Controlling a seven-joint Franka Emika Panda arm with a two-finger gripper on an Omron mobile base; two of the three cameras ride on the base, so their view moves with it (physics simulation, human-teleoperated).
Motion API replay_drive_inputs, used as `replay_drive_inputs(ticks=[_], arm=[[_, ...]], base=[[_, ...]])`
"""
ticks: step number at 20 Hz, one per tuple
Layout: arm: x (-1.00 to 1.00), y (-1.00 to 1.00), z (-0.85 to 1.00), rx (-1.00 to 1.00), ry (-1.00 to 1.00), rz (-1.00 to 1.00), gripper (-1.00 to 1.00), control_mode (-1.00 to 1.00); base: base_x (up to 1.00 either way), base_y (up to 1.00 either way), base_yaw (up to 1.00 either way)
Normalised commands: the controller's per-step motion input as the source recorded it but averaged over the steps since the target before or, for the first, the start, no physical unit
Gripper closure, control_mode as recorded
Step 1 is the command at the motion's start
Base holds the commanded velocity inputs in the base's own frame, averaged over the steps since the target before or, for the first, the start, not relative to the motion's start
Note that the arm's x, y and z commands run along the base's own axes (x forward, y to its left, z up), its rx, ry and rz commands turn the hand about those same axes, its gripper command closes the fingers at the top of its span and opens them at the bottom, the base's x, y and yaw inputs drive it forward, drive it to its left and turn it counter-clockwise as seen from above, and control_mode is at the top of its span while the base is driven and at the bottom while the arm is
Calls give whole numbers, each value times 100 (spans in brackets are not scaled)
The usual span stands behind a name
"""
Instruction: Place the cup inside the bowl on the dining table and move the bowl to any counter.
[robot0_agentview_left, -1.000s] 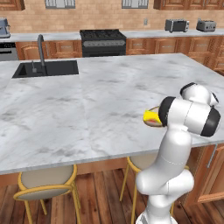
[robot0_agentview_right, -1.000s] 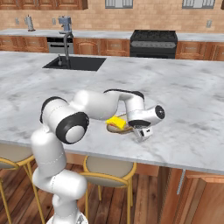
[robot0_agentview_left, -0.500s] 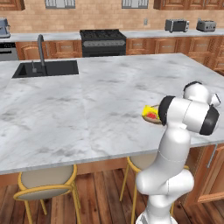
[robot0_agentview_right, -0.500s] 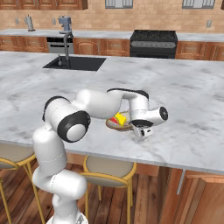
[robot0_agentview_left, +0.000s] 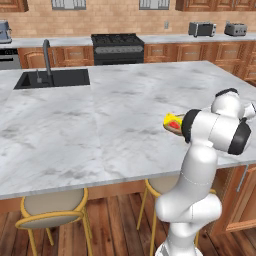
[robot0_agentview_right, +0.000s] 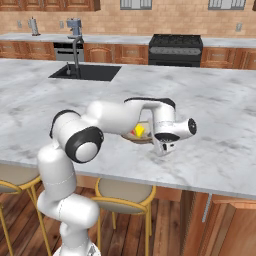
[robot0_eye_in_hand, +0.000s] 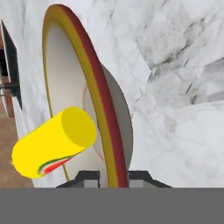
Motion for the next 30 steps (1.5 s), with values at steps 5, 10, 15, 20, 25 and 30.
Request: replay_drive_inputs(ticks=[5, 10, 15, 20, 25, 30], arm=[[0, 0, 47, 2, 0, 0, 100, -100], [0, 0, 50, 0, 0, 0, 100, -100], [0, 5, 33, 4, -1, 0, 100, -100], [0, 15, 13, 7, -1, 0, 100, -100], [0, 22, 7, 6, 0, 0, 100, -100], [0, 23, 17, 3, 0, 0, 100, -100]], base=[[0, 0, 0], [0, 0, 0], [0, 0, 0], [0, 0, 0], [0, 0, 0], [0, 0, 0]])
